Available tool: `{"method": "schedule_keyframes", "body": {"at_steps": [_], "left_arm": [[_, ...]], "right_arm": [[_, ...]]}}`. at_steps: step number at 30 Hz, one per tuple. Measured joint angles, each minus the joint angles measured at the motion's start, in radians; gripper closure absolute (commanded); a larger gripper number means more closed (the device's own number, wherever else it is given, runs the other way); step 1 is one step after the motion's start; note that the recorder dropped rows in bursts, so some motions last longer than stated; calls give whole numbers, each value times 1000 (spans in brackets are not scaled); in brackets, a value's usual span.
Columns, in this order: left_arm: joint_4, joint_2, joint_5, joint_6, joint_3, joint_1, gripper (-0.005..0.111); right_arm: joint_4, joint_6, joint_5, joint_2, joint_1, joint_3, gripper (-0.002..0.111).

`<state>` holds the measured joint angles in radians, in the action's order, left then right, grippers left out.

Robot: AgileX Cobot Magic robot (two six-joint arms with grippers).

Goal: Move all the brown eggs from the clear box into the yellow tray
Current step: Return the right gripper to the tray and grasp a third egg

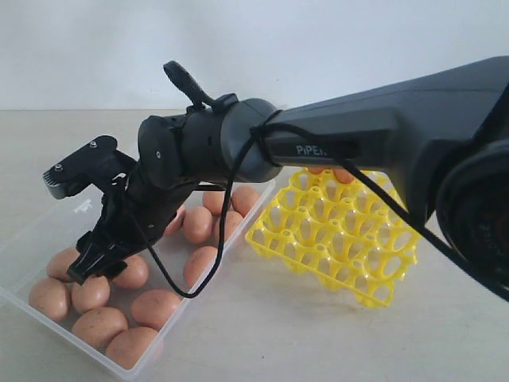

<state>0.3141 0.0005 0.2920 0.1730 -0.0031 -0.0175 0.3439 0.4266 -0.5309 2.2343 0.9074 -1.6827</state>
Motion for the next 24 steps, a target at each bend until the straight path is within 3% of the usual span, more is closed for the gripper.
{"method": "schedule_keyframes", "body": {"at_steps": [9,15,18,24], "left_arm": [[0,0,0,0,0,0,105],[0,0,0,0,0,0,105],[0,0,0,0,0,0,105],[0,0,0,0,0,0,105]], "right_arm": [[-125,-75,-31,13,0,0,40],[-140,-83,-46,13,0,0,79],[-145,-83,-76,13,0,-2,106],[-149,-83,-120,10,0,-8,108]]}}
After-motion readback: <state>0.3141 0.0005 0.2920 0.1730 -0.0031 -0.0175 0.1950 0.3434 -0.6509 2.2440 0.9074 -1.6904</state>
